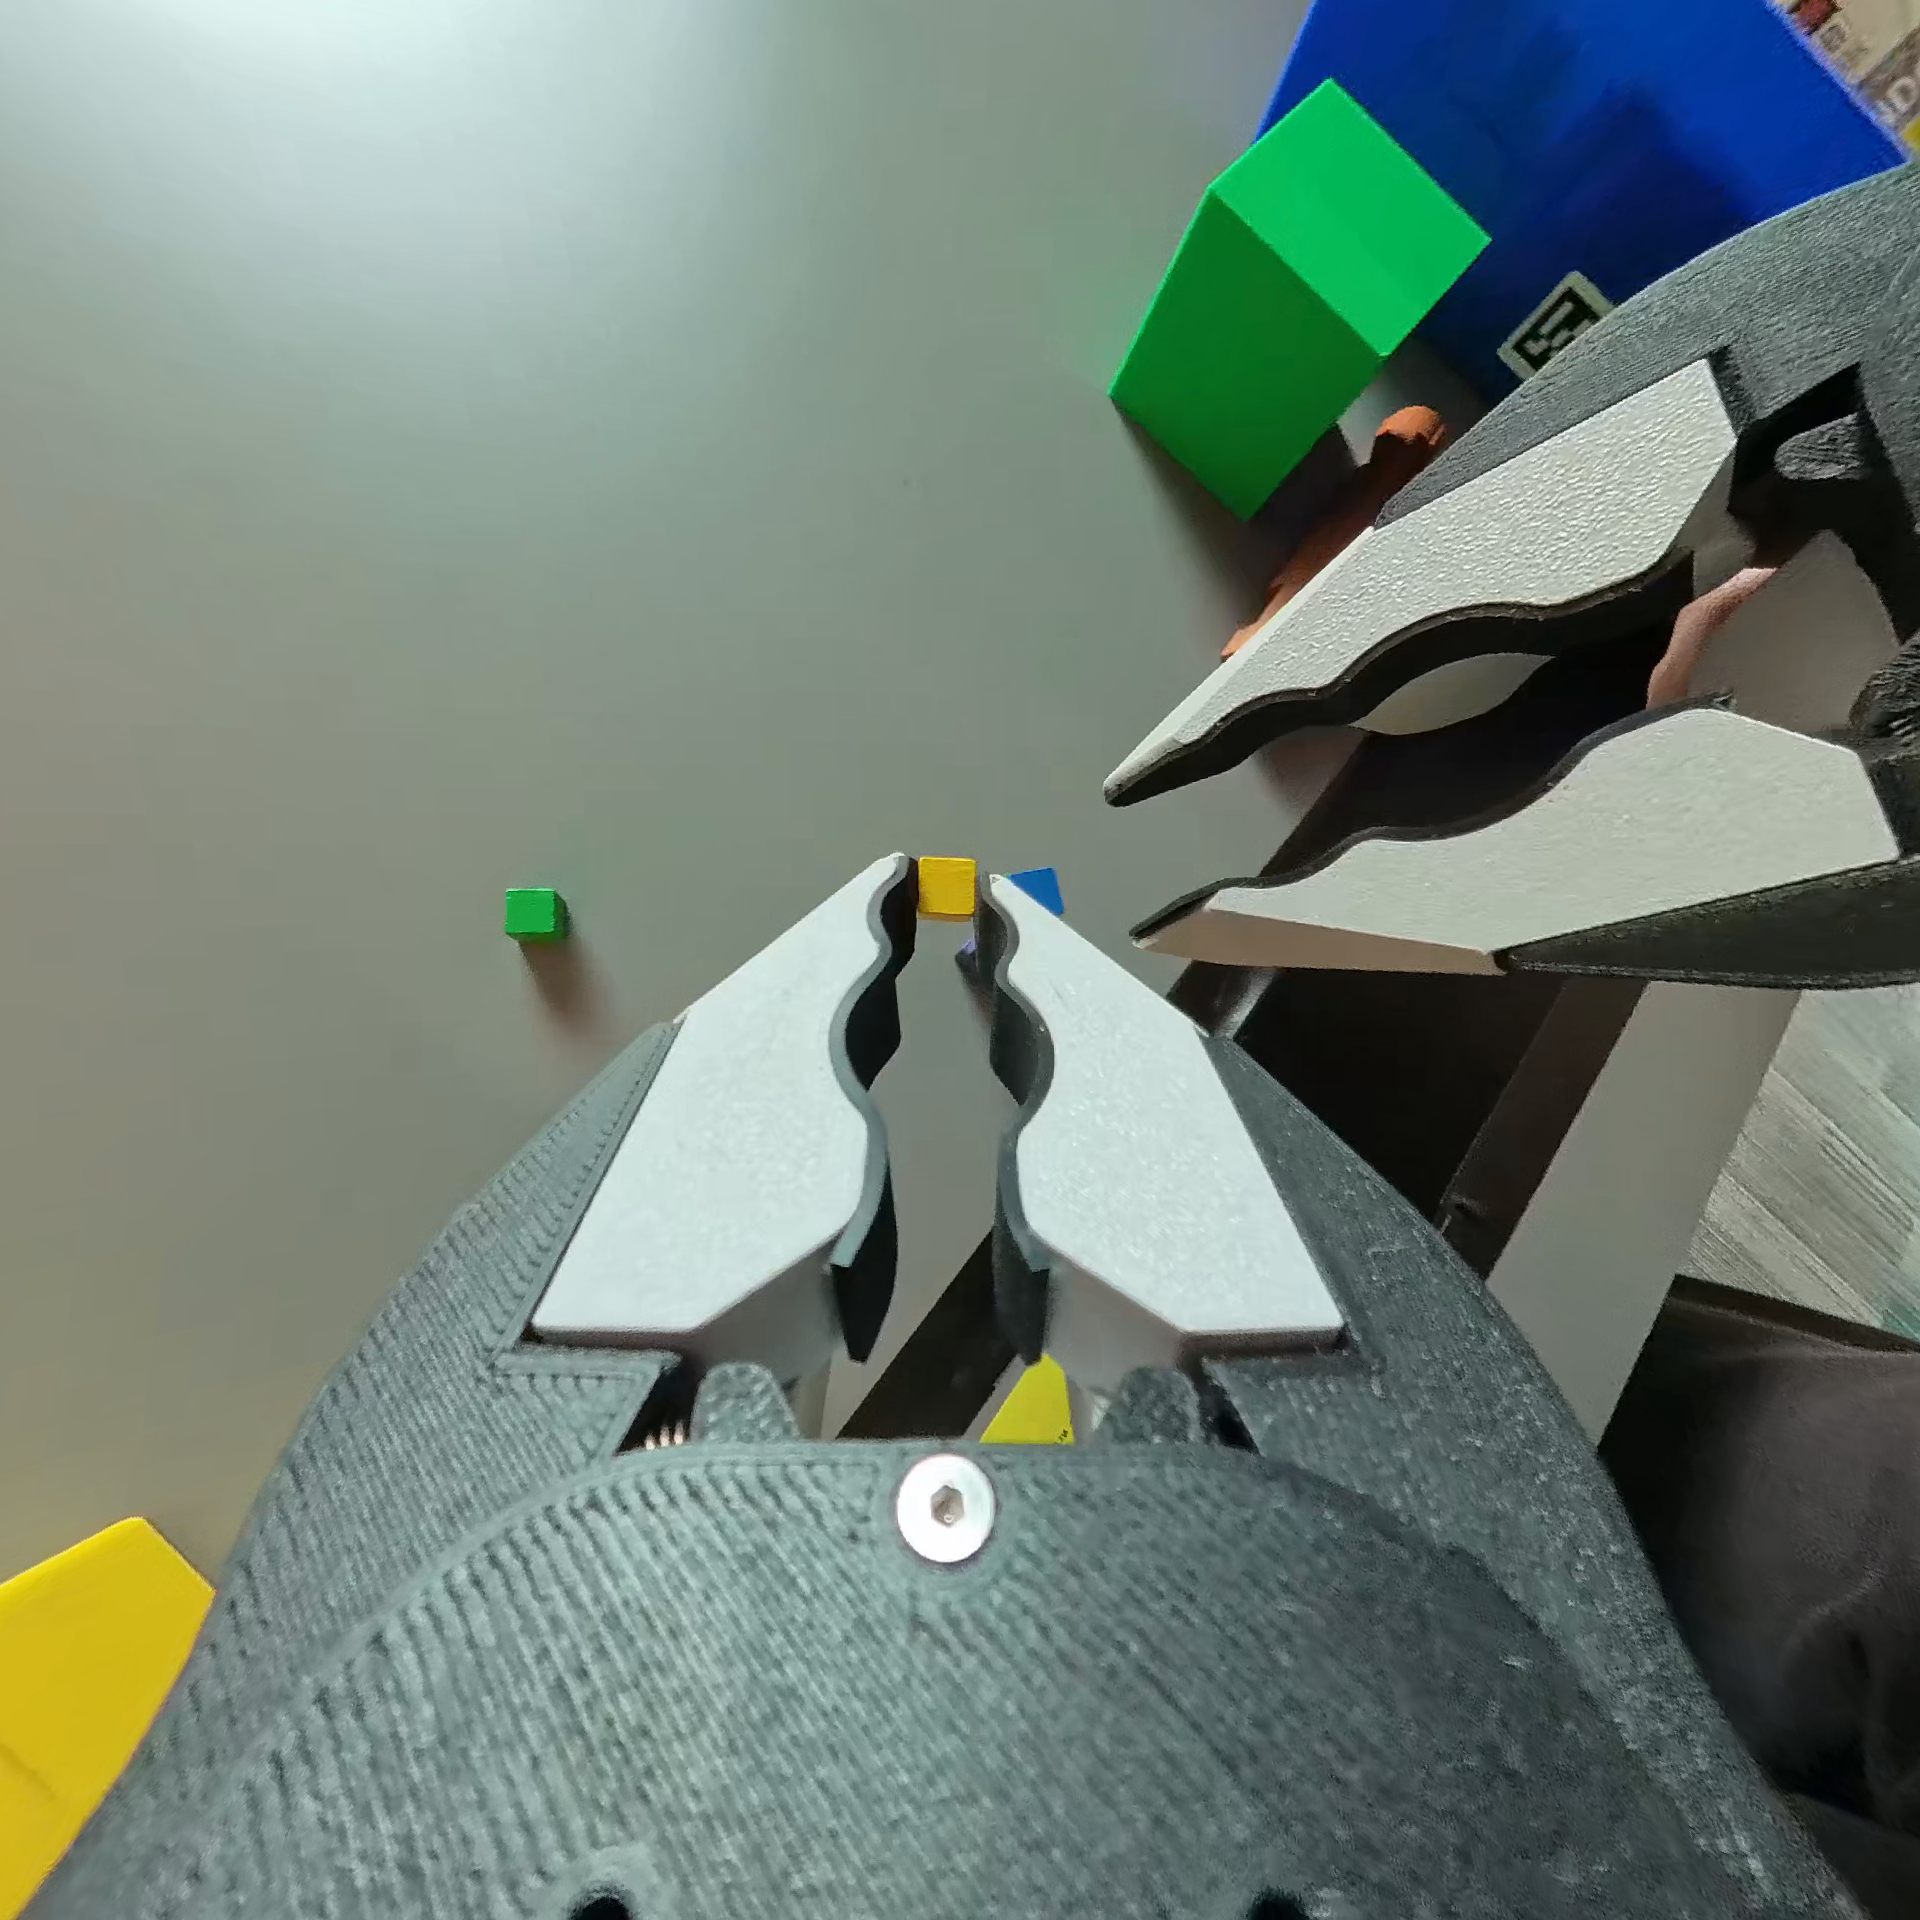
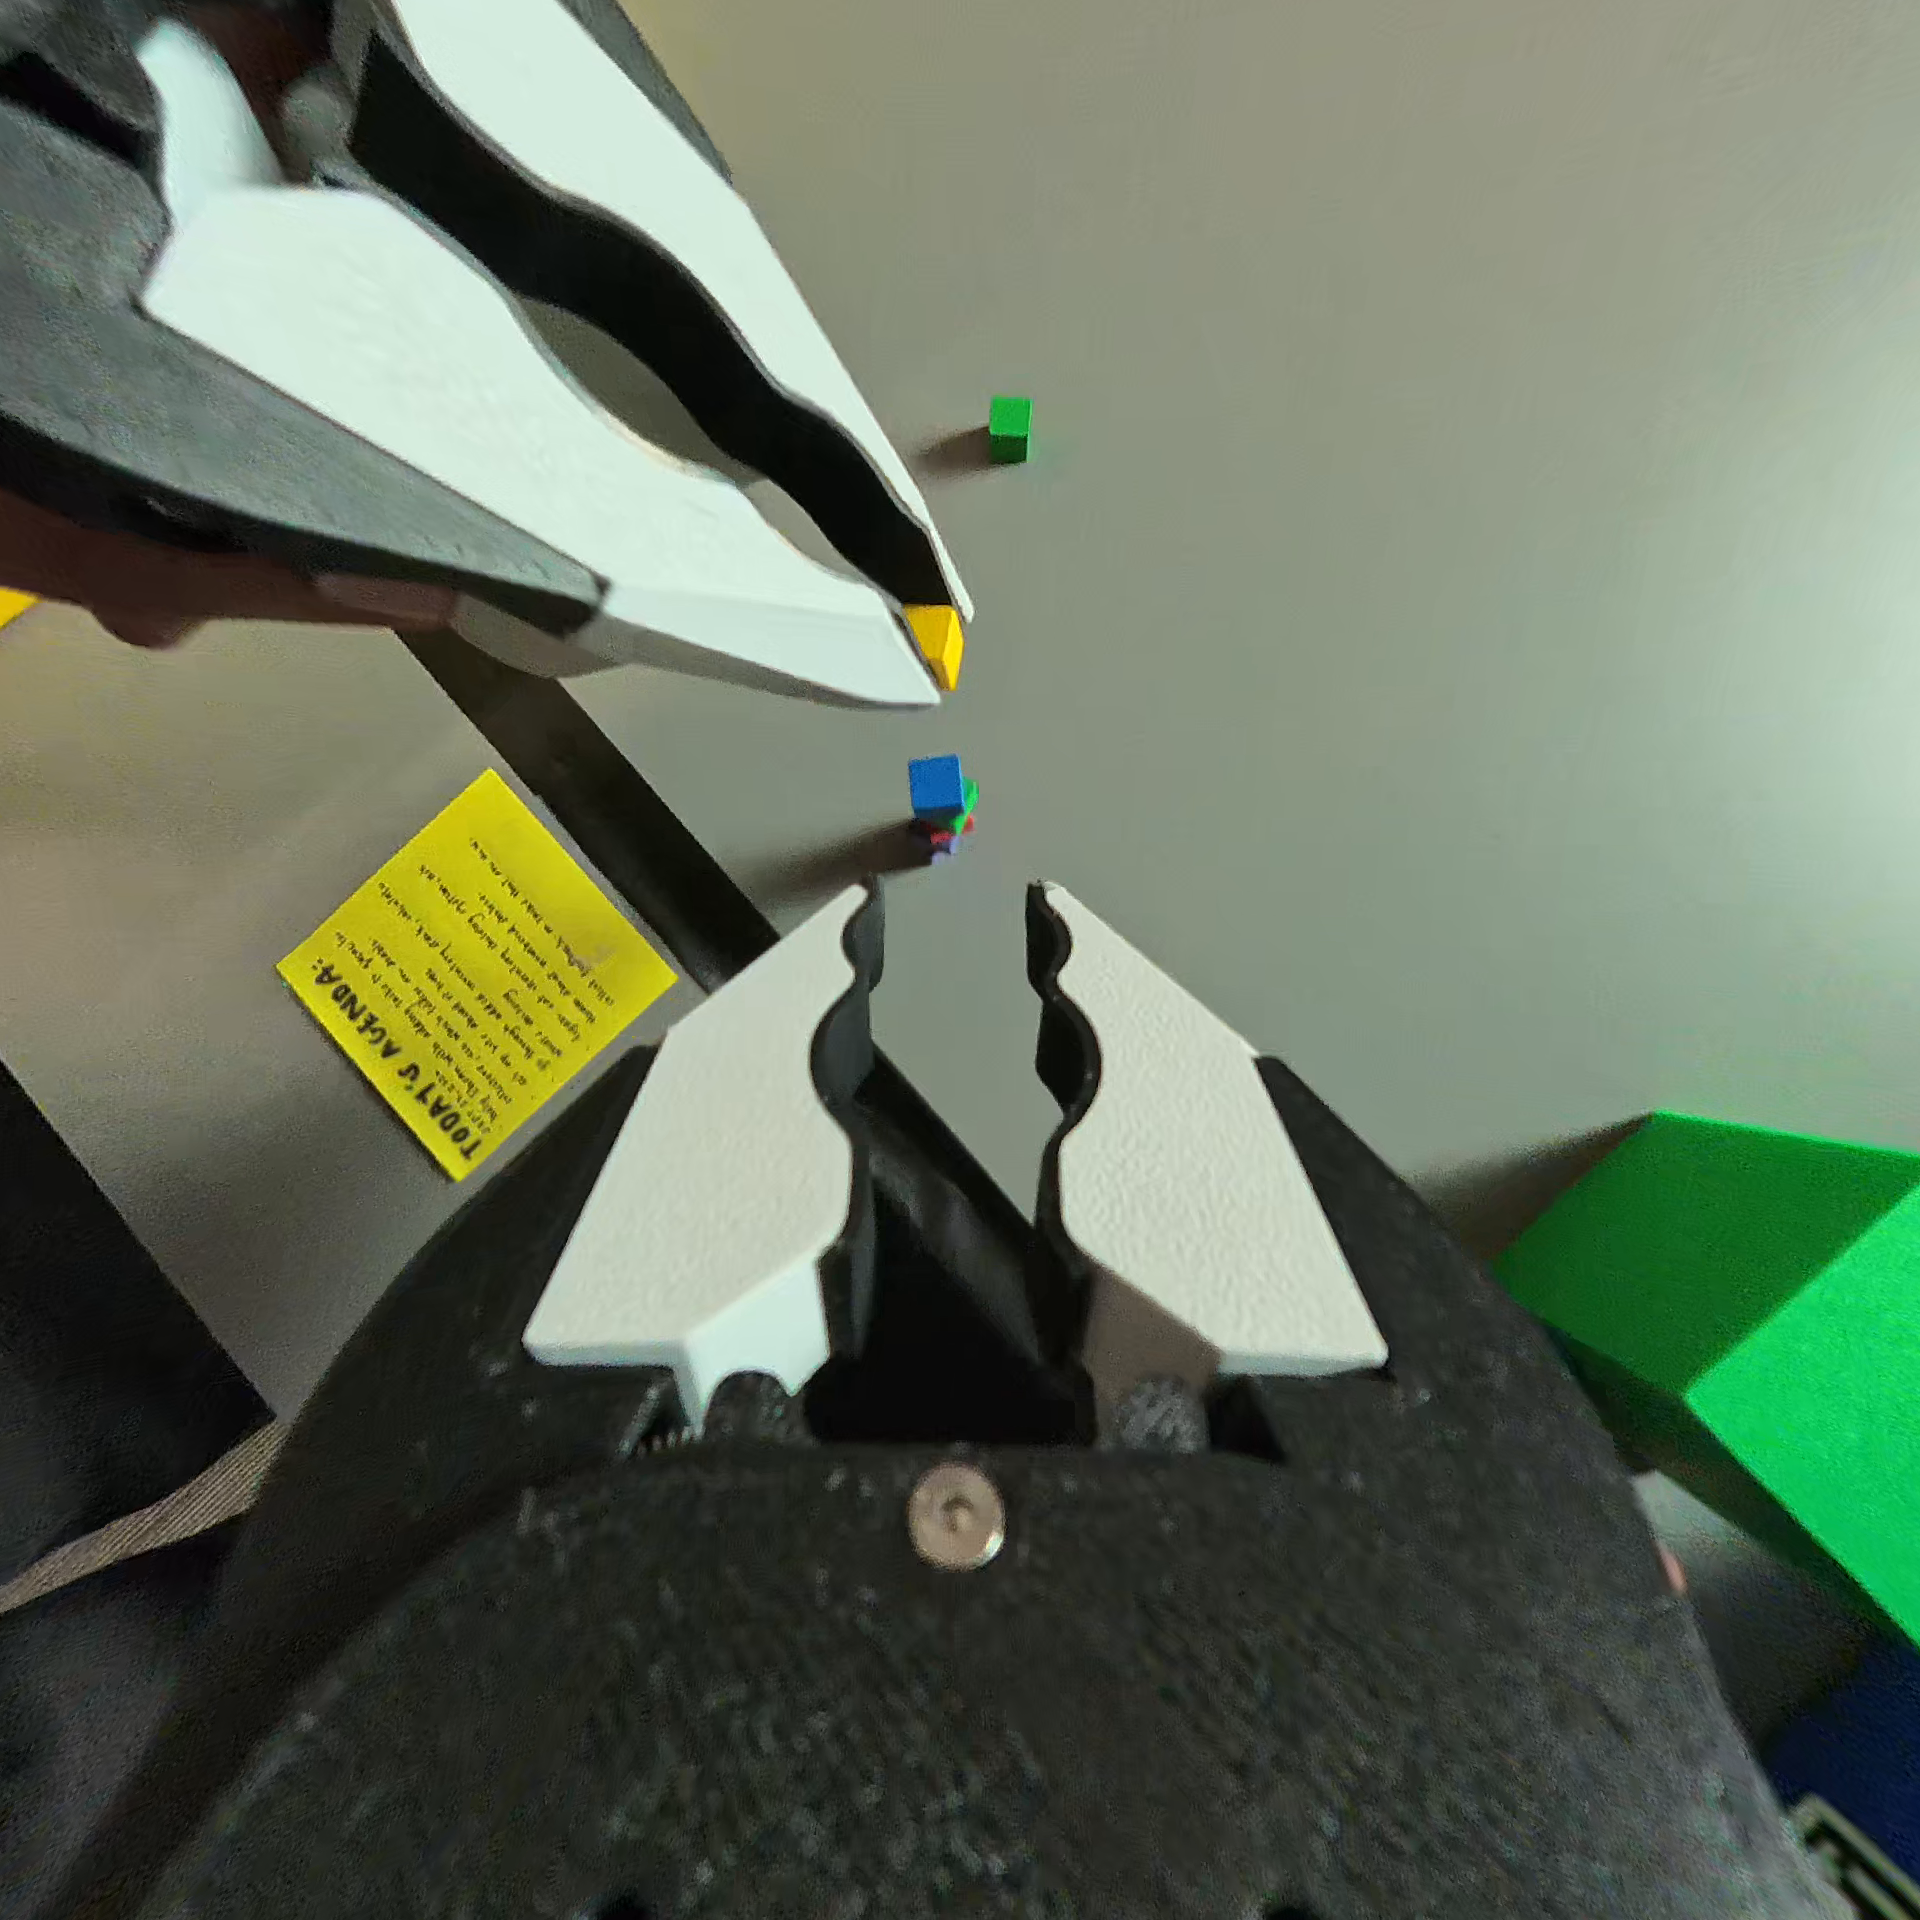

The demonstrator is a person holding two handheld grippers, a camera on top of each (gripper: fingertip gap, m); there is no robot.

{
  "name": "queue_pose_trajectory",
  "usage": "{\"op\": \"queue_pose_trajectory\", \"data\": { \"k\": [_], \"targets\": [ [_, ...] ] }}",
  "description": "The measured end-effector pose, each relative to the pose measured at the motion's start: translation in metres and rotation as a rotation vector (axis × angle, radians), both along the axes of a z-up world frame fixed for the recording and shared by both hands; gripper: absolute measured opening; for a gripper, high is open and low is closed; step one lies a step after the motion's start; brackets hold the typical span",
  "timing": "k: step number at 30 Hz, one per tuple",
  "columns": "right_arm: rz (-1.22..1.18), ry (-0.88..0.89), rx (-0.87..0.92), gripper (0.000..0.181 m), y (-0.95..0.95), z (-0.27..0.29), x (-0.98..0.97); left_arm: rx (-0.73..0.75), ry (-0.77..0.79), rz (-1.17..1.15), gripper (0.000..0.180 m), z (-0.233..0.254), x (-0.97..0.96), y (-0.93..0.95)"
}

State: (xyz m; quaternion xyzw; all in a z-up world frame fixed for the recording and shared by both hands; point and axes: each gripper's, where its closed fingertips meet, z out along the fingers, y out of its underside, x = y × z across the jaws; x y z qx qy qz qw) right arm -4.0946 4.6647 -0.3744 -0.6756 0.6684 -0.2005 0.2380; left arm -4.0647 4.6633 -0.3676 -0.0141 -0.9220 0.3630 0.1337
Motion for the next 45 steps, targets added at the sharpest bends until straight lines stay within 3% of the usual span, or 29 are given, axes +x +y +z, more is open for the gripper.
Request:
{"op": "queue_pose_trajectory", "data": {
  "k": [19, 28, 39, 45],
  "targets": [
    [-0.078, -0.036, 0.007, 0.018, 0.008, -0.001, -0.034, 0.056, -0.034, -0.116, 0.009, -0.008, -0.022, 0.0],
    [-0.101, -0.064, 0.01, 0.016, -0.001, 0.006, -0.033, 0.025, 0.02, -0.092, 0.021, 0.001, -0.02, 0.003],
    [-0.117, -0.063, 0.029, 0.016, 0.0, 0.003, -0.041, 0.083, 0.056, 0.209, 0.022, -0.018, 0.047, 0.002],
    [-0.13, -0.067, 0.06, 0.015, 0.008, 0.001, -0.044, 0.161, -0.056, 0.364, 0.028, -0.044, 0.096, -0.007]
  ]
}}
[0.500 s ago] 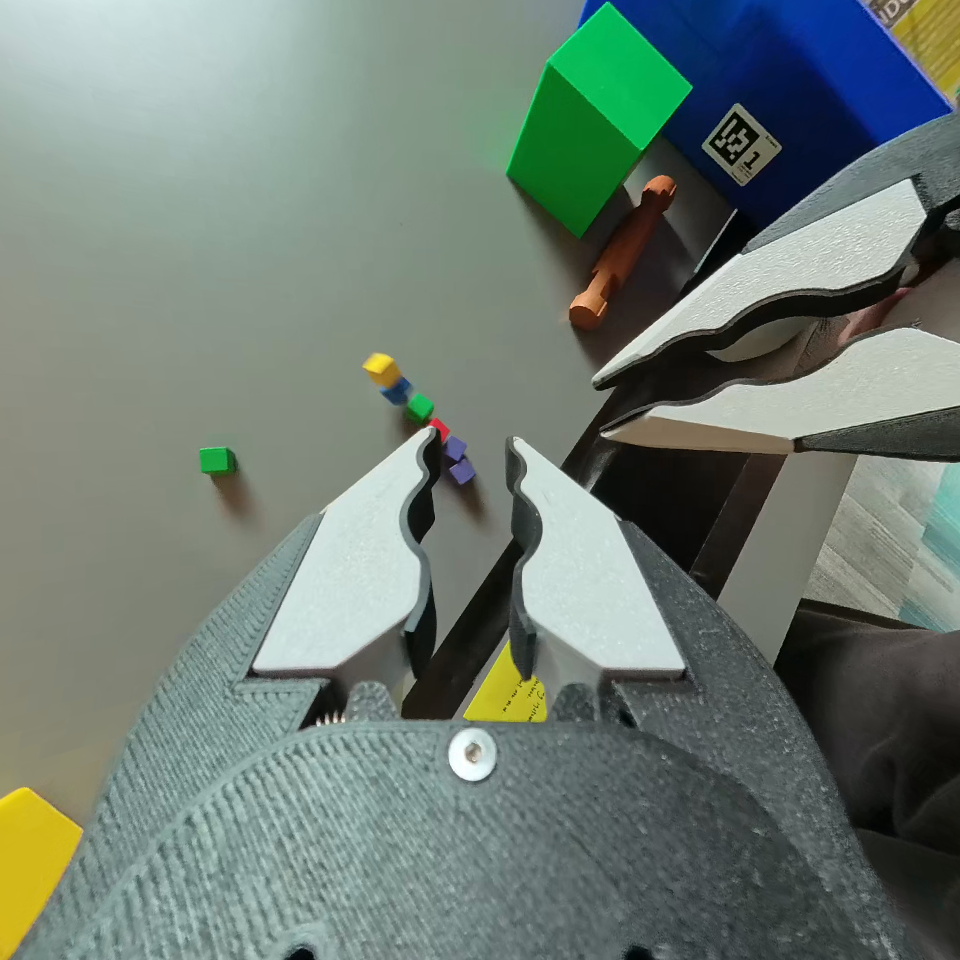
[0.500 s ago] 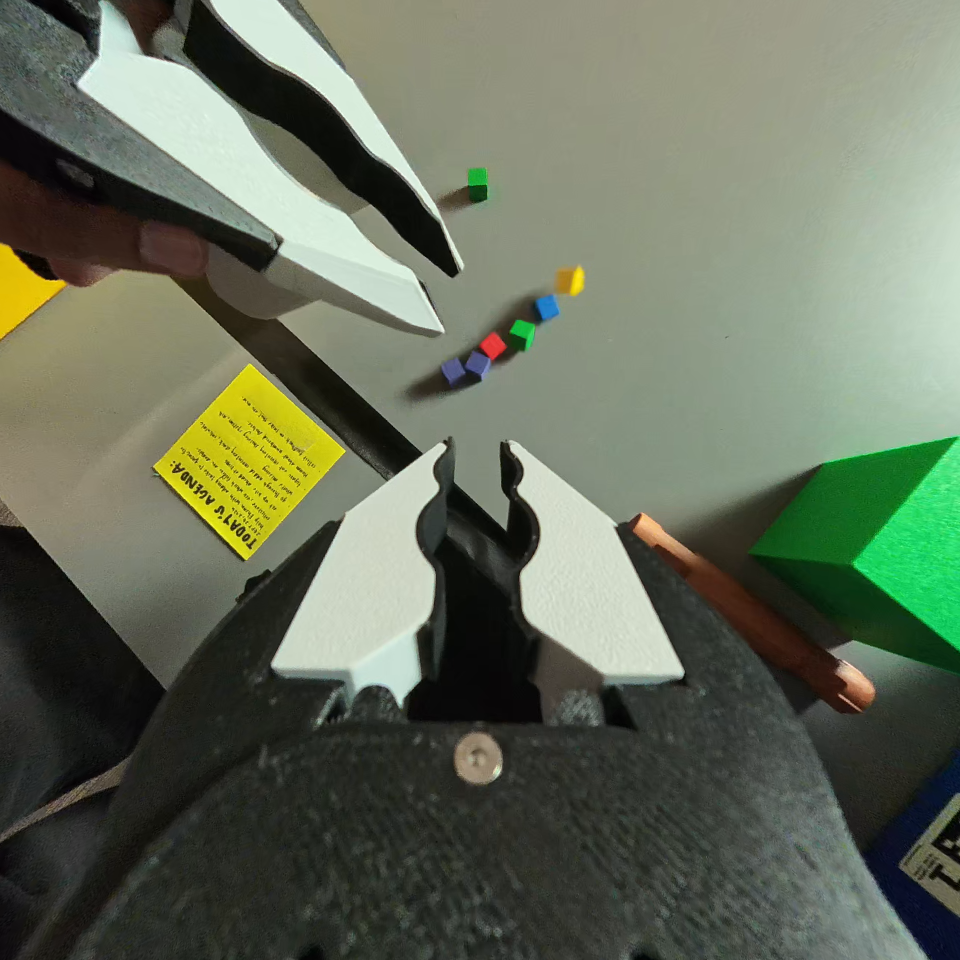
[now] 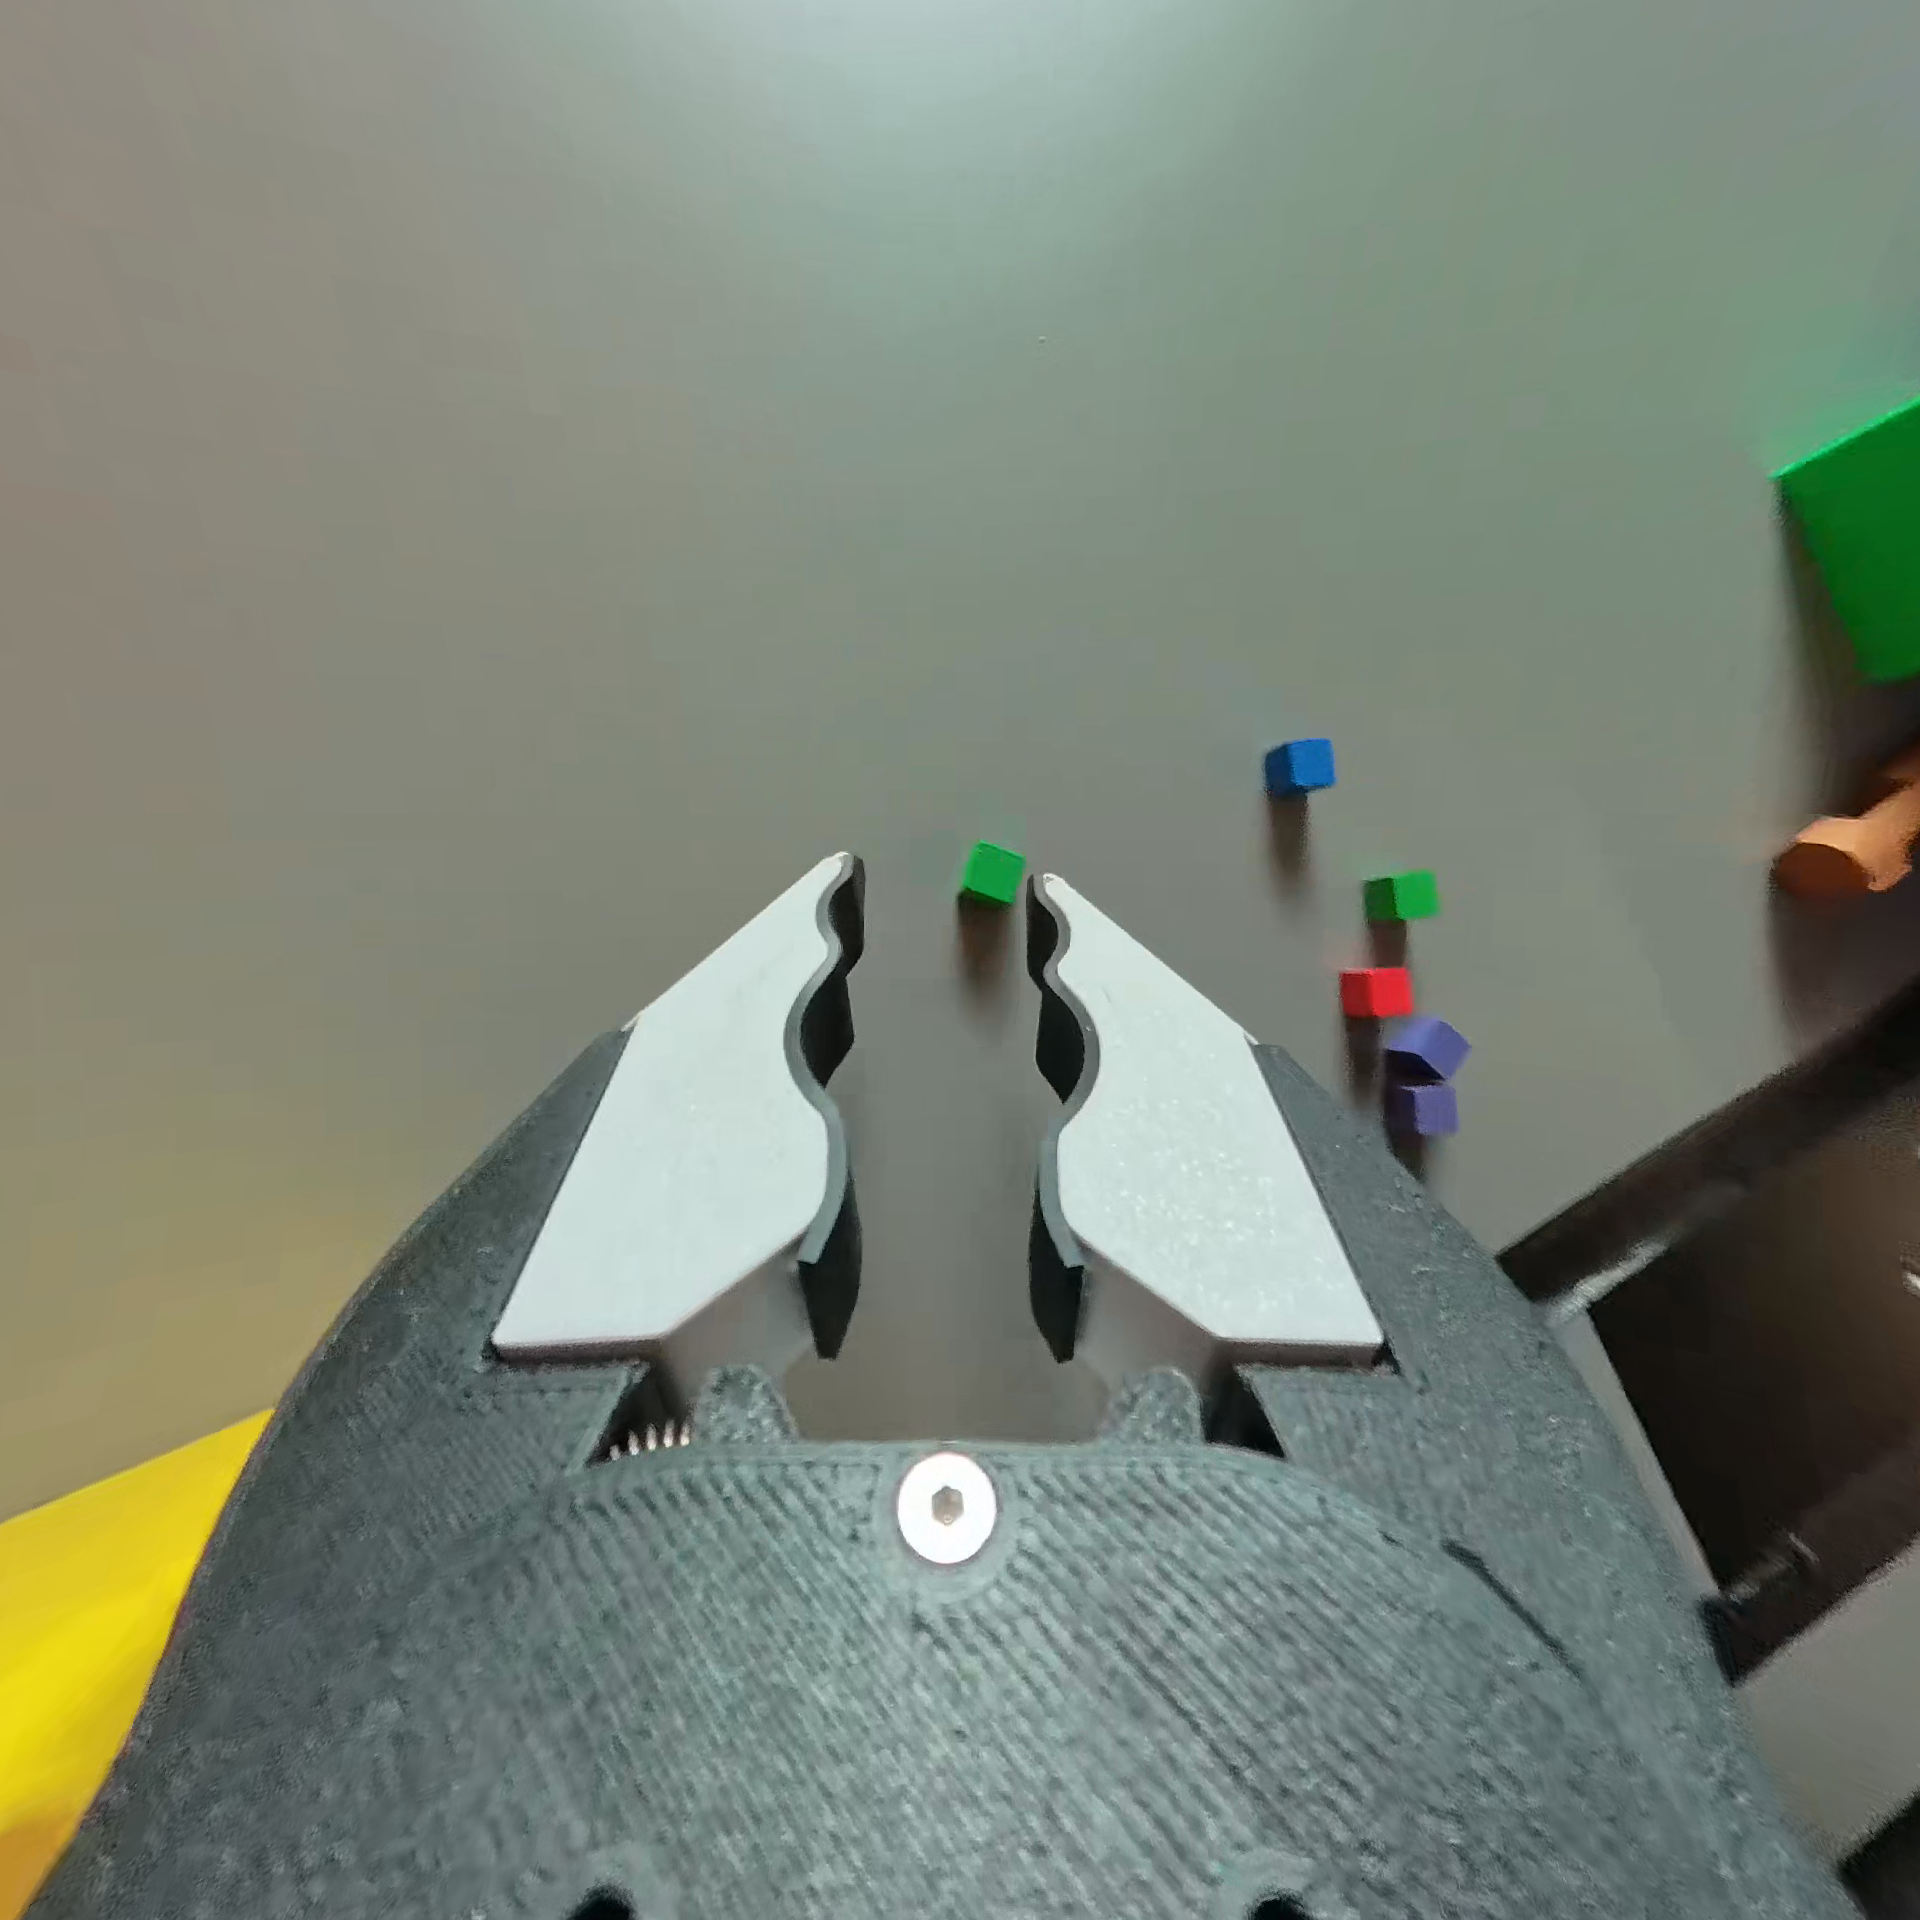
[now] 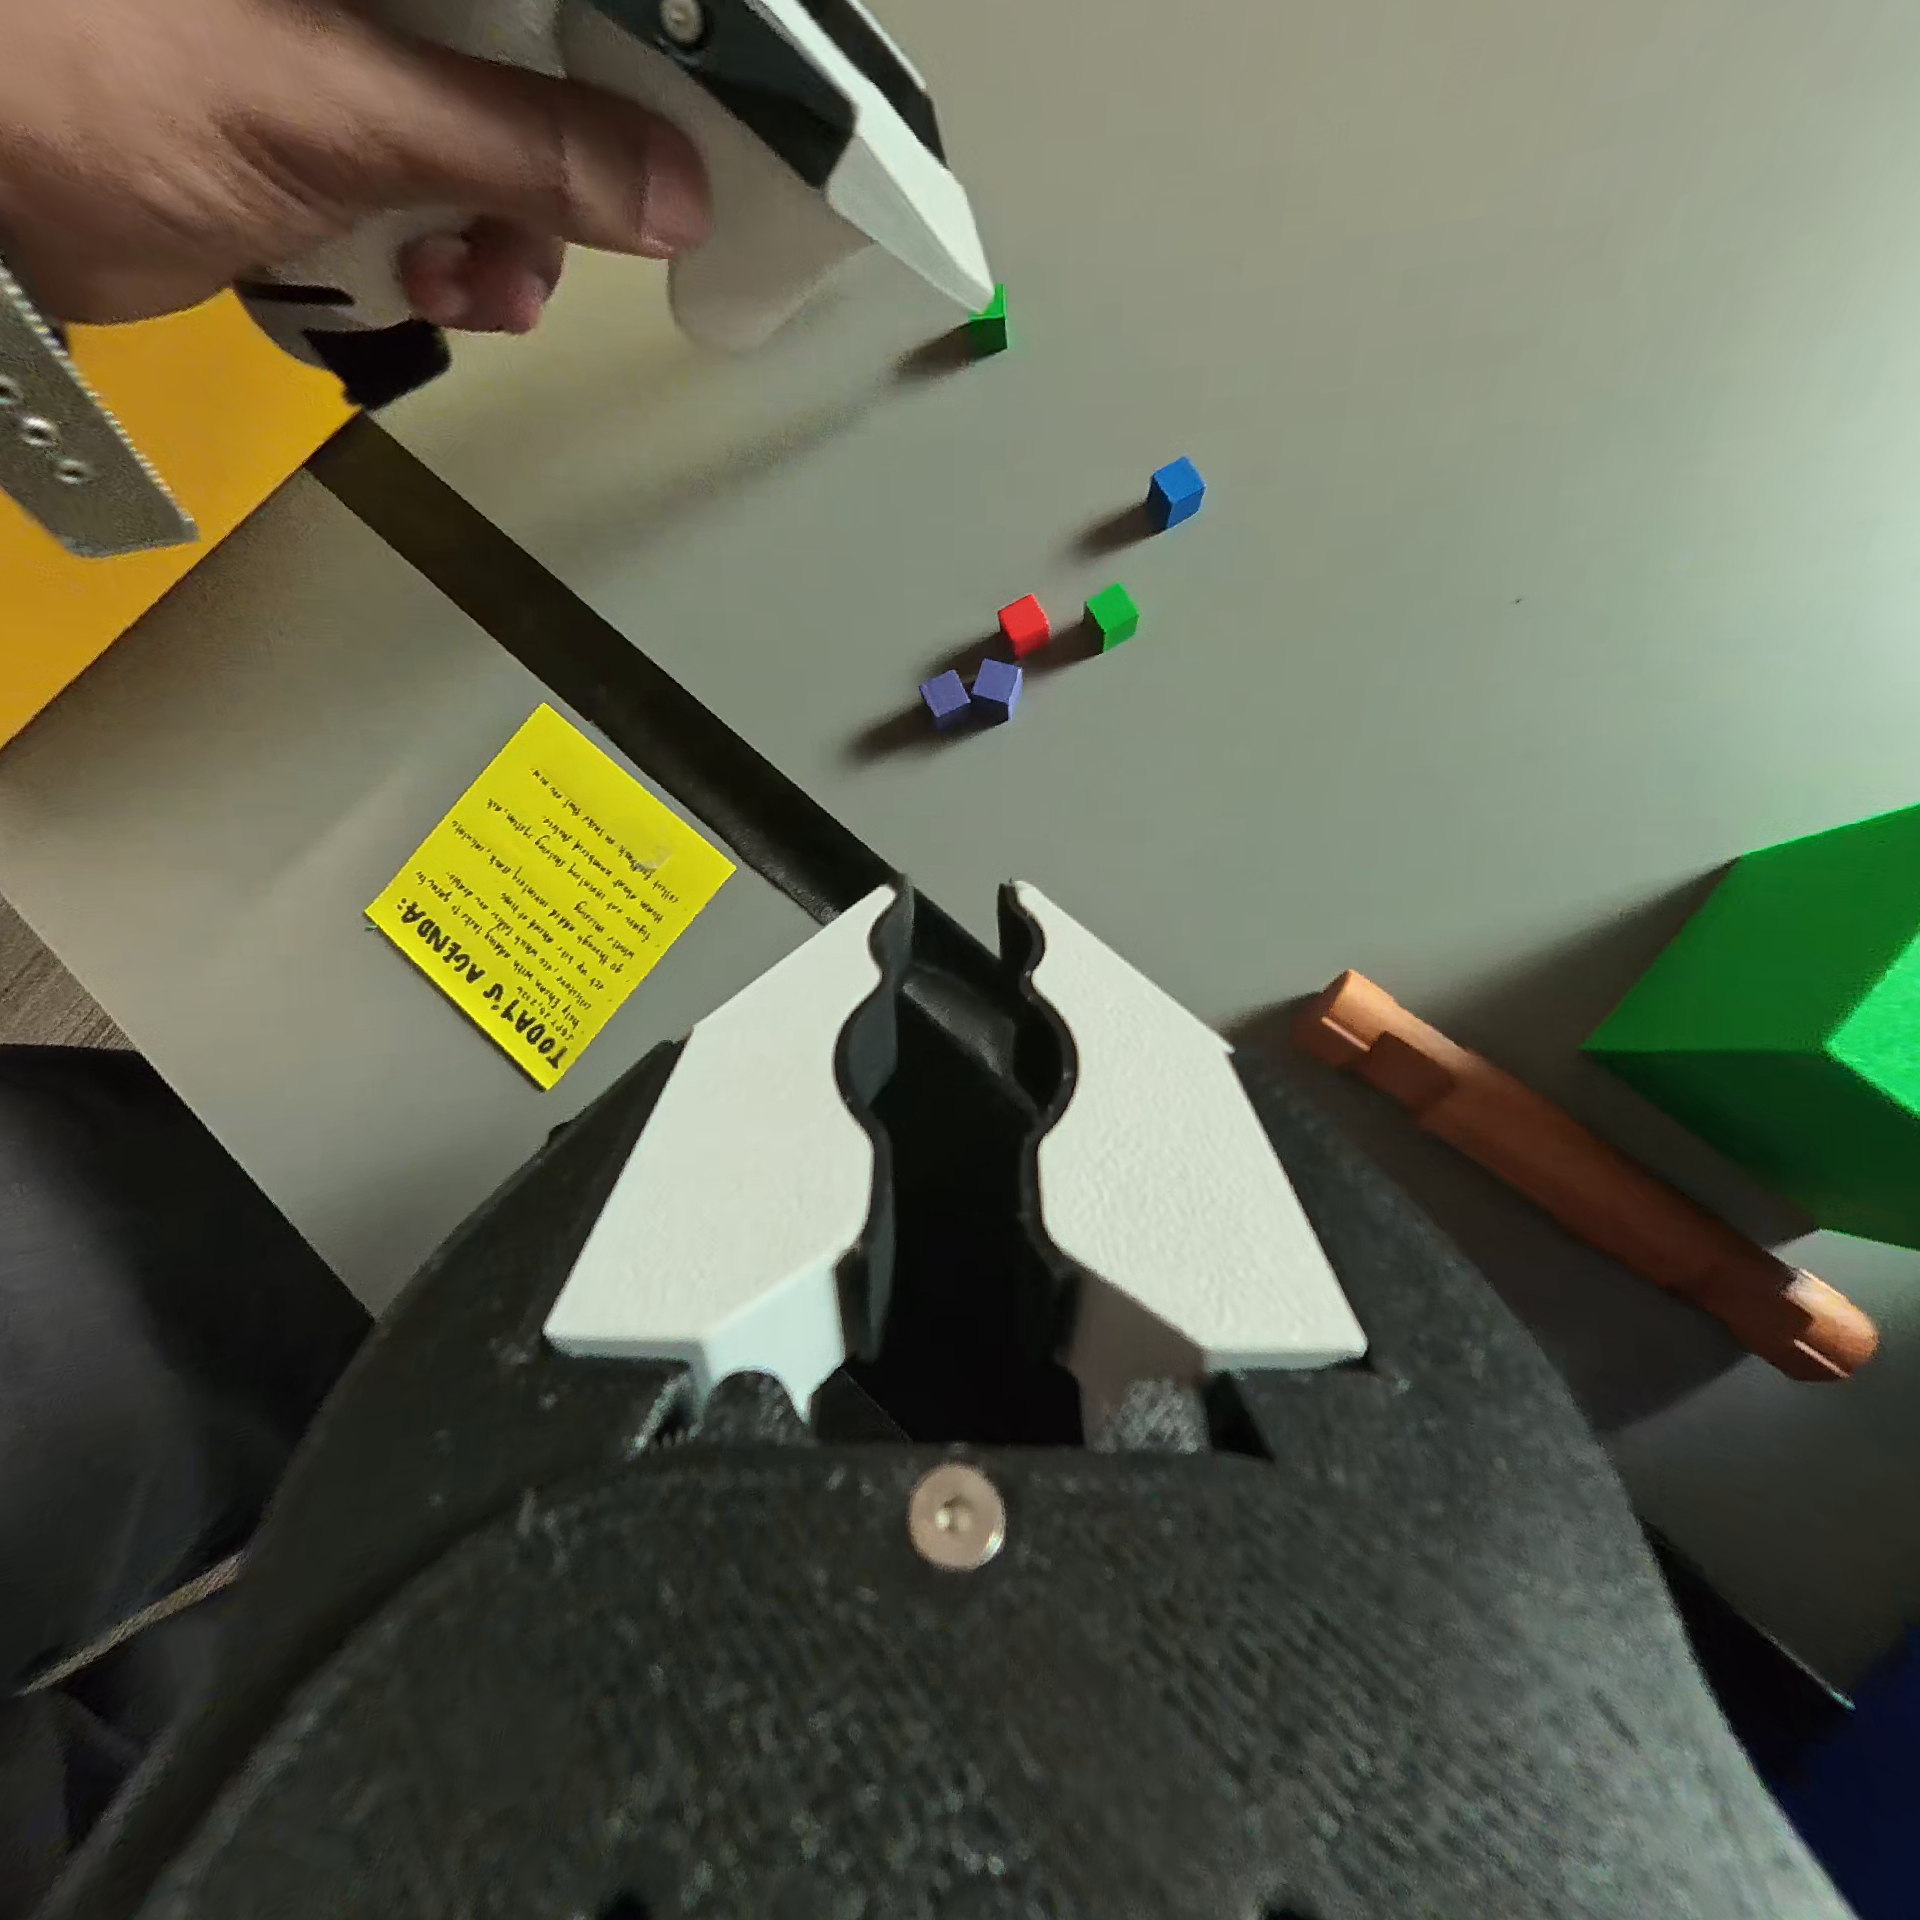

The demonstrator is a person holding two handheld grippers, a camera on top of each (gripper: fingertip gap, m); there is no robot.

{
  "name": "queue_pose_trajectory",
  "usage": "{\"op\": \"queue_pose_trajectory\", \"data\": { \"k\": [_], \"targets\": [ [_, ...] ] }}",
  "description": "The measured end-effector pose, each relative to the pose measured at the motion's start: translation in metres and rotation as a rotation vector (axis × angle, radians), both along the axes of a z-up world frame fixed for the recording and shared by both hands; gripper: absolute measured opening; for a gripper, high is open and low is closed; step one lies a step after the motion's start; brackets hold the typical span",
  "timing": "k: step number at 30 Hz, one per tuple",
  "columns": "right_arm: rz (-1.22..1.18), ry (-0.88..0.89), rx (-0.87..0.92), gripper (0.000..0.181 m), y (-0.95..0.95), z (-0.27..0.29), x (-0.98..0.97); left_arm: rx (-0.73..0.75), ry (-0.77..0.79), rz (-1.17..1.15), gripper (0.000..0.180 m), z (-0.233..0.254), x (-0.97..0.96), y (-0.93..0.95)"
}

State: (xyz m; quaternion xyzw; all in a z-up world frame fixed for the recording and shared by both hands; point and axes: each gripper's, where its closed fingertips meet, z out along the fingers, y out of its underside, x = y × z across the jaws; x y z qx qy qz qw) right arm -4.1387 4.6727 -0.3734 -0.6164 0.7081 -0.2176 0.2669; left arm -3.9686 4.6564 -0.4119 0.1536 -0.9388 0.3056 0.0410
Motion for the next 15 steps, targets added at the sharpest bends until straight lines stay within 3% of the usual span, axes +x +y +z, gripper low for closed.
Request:
{"op": "queue_pose_trajectory", "data": {
  "k": [3, 8, 15],
  "targets": [
    [0.001, -0.003, 0.01, 0.015, 0.005, -0.001, -0.001, 0.022, -0.037, -0.046, 0.029, -0.007, 0.0, -0.011],
    [-0.009, -0.008, 0.02, 0.015, 0.009, -0.001, -0.002, 0.037, -0.04, -0.065, 0.012, -0.005, -0.006, -0.018],
    [-0.028, -0.007, 0.018, 0.015, 0.007, 0.005, -0.008, 0.037, -0.018, -0.07, 0.012, -0.006, -0.014, -0.01]
  ]
}}
